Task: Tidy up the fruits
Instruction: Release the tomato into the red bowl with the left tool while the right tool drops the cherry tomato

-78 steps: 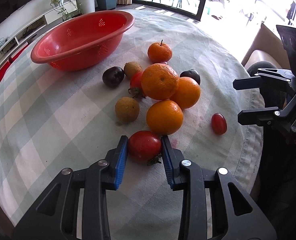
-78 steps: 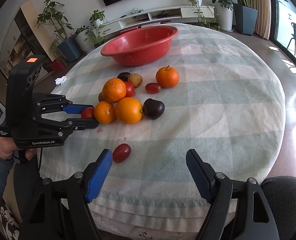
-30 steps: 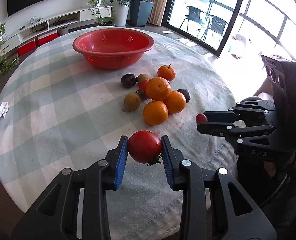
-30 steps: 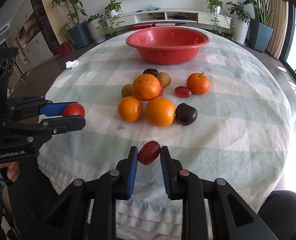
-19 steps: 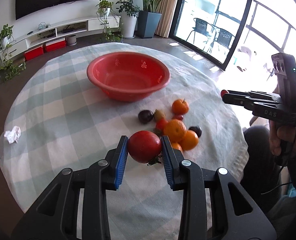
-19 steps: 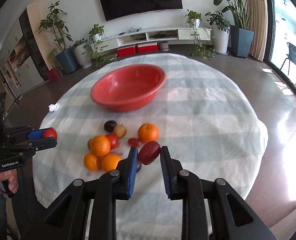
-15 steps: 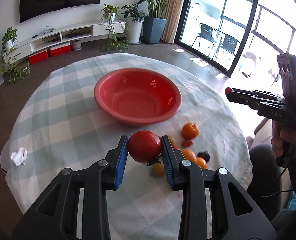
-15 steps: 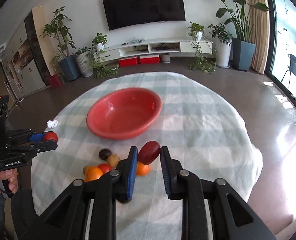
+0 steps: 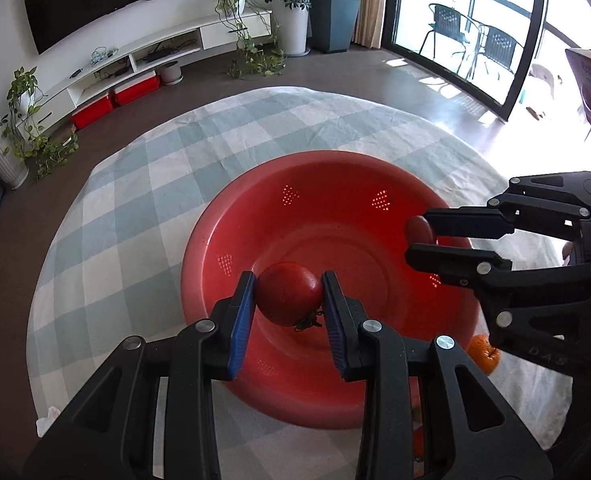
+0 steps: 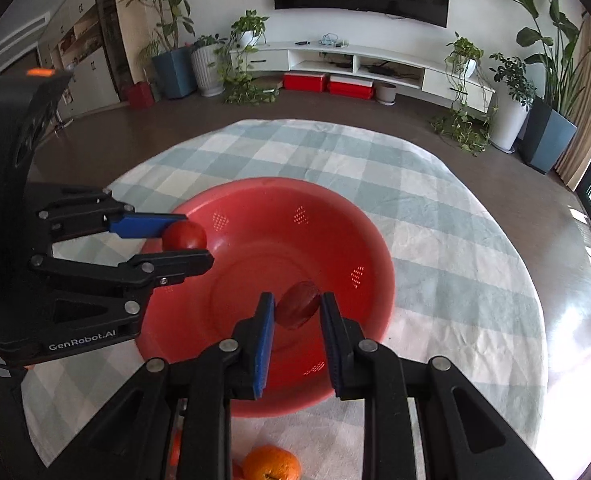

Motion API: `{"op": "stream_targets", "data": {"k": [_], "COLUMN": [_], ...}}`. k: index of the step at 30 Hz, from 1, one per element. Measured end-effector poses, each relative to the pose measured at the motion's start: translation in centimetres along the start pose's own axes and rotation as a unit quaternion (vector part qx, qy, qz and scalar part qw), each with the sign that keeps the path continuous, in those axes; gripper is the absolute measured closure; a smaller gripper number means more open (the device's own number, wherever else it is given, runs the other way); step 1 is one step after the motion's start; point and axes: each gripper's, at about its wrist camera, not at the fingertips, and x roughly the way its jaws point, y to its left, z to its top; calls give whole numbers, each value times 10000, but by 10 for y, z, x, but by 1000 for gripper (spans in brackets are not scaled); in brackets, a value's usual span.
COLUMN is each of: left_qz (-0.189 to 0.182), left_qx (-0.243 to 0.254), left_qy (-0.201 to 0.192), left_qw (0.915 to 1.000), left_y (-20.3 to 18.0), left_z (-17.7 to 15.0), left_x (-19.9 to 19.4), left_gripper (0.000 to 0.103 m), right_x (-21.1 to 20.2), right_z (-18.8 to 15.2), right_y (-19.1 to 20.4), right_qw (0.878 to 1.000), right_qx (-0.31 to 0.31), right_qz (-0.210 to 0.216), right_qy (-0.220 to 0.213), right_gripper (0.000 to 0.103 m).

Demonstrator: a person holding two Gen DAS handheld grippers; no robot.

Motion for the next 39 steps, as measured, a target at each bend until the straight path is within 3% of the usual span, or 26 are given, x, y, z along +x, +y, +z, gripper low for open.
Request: {"op": "stream_targets", "data": {"k": [7, 12, 22, 29, 34, 39], "left_qz": [191, 68, 47, 24, -1, 14], "left_qx": [183, 203, 122, 110, 100, -32], "left_qy": [292, 357, 400, 367, 323, 63], "left_qw": [9992, 9991, 9991, 9993, 9994, 10000], "left_y": [-4, -6, 0, 0, -1, 2], "left_z": [-8, -7, -6, -7, -8, -7], "left_x": [38, 51, 55, 52, 50, 30], "left_gripper": [72, 72, 72, 70, 65, 46], "right_x": [35, 40, 43, 41, 36, 13], "right_z": [-4, -4, -2, -2, -4, -4], "right_y": [1, 4, 4, 7, 6, 0], "right_qw": [9991, 9983, 9982, 9976, 9973, 9984], "right_qx": [-213, -388, -401, -503, -542, -406], "right_qz": [-88, -192, -163, -252, -328, -366], "right_qy": [360, 386, 413, 402, 362, 150], "right_gripper": [77, 77, 76, 66, 66, 53]}}
